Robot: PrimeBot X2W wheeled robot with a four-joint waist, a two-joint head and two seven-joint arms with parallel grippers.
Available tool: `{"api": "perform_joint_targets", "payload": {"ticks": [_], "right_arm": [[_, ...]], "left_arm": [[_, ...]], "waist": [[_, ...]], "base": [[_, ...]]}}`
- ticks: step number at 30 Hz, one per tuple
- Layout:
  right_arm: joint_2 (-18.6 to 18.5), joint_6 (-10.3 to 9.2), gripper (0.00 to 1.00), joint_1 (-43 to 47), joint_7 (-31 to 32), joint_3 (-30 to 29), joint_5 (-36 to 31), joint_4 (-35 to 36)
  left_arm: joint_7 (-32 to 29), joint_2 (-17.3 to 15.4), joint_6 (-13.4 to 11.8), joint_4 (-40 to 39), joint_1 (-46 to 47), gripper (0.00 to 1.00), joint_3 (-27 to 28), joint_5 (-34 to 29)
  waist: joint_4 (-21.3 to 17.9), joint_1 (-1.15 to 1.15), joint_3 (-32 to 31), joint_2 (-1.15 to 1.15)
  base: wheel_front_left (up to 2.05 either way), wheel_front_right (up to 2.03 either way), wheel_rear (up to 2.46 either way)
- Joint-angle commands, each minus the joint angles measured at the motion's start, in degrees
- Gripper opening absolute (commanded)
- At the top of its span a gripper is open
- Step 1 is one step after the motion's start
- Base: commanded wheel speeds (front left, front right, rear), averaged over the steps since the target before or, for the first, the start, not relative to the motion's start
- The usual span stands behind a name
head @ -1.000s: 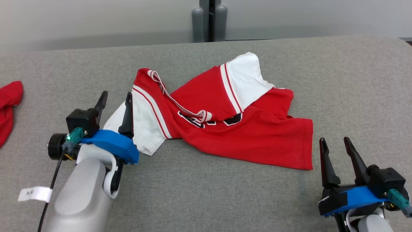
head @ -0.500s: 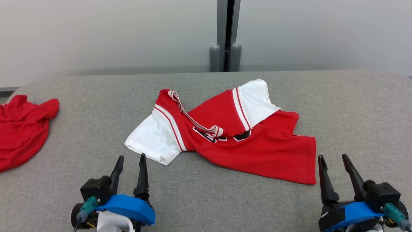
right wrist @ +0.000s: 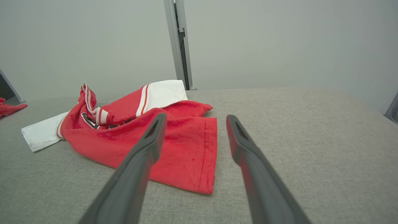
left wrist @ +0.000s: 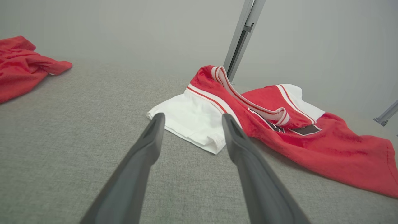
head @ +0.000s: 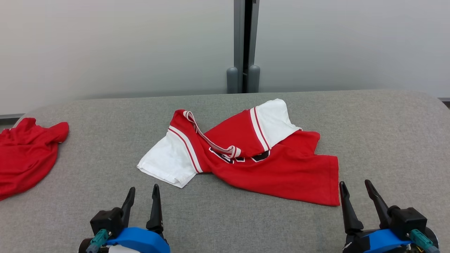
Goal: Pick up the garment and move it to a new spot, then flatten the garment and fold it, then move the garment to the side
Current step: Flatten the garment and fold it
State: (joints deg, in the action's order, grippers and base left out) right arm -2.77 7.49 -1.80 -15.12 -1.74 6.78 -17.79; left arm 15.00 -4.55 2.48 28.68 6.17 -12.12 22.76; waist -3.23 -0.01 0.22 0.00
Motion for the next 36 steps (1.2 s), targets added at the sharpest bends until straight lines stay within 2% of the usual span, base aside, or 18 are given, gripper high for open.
{"api": "perform_joint_targets", "payload": {"ticks": [1,8,12,18,23,26,28,32,33,34,35,36], "right_arm": [[-0.2,0.01,1.00,0.3,-0.1,0.1,0.5,-0.1],[-0.2,0.01,1.00,-0.4,-0.1,0.7,0.6,-0.1],[-0.2,0.01,1.00,-1.4,-0.1,1.4,0.6,0.0],[-0.2,0.01,1.00,-3.9,-0.1,4.0,0.9,-0.7],[-0.2,0.01,1.00,-6.0,-0.1,6.2,1.4,-1.7],[-0.2,0.01,1.00,-6.8,-0.1,6.8,1.8,-2.7],[-0.2,0.01,1.00,-7.4,-0.1,7.1,1.9,-3.1],[-0.2,0.01,1.00,-7.7,-0.1,6.9,1.8,-4.4],[-0.2,0.01,1.00,-7.7,-0.1,7.0,2.0,-4.7],[-0.2,0.01,1.00,-7.8,0.0,7.2,2.3,-5.2],[-0.2,0.01,1.00,-7.9,-0.1,7.4,2.5,-5.9],[-0.2,0.01,1.00,-8.0,0.0,7.6,2.6,-6.5]], "left_arm": [[0.3,0.0,-0.3,-0.1,-0.1,1.00,0.1,-0.2],[0.3,-0.3,-0.3,0.1,0.9,1.00,0.5,0.1],[-0.8,-2.0,-0.5,0.7,4.2,1.00,0.8,-0.5],[-8.8,-5.5,-1.4,5.1,12.5,1.00,1.4,-0.4],[-15.0,-8.0,-4.5,10.7,18.4,1.00,2.8,-0.5],[-17.2,-9.2,-5.2,13.6,20.8,1.00,3.4,-0.1],[-18.3,-9.6,-5.3,15.4,21.7,1.00,3.3,0.0],[-19.7,-9.4,-3.6,17.6,21.9,1.00,2.3,0.3],[-19.8,-9.3,-3.2,17.7,21.8,0.94,2.0,0.4],[-19.8,-9.0,-2.7,17.7,21.6,0.50,1.7,0.4],[-19.8,-9.0,-2.4,17.6,21.4,0.29,1.4,0.4],[-19.5,-9.1,-1.9,17.4,21.1,0.00,1.0,0.1]], "waist": [[0.0,0.01,0.0,0.00],[0.0,0.01,1.3,0.00],[-0.4,0.01,3.3,0.00],[-2.3,0.01,8.0,0.00],[-4.9,0.01,12.3,0.00],[-6.1,0.01,14.1,0.00],[-6.8,0.01,15.0,0.00],[-7.4,0.01,15.9,0.00],[-7.4,0.01,15.9,0.00],[-7.4,0.01,15.9,0.00],[-7.3,0.01,15.9,0.00],[-7.1,0.01,15.8,0.00]], "base": [[0.00,0.00,0.00],[0.00,0.00,0.00],[0.00,0.00,0.00],[0.00,0.00,0.00],[0.00,0.00,0.00],[0.00,0.00,0.00],[0.00,0.00,0.00],[0.00,0.00,0.00],[0.00,0.00,0.00],[0.00,0.00,0.00],[0.00,0.00,0.00],[0.00,0.00,0.00]]}}
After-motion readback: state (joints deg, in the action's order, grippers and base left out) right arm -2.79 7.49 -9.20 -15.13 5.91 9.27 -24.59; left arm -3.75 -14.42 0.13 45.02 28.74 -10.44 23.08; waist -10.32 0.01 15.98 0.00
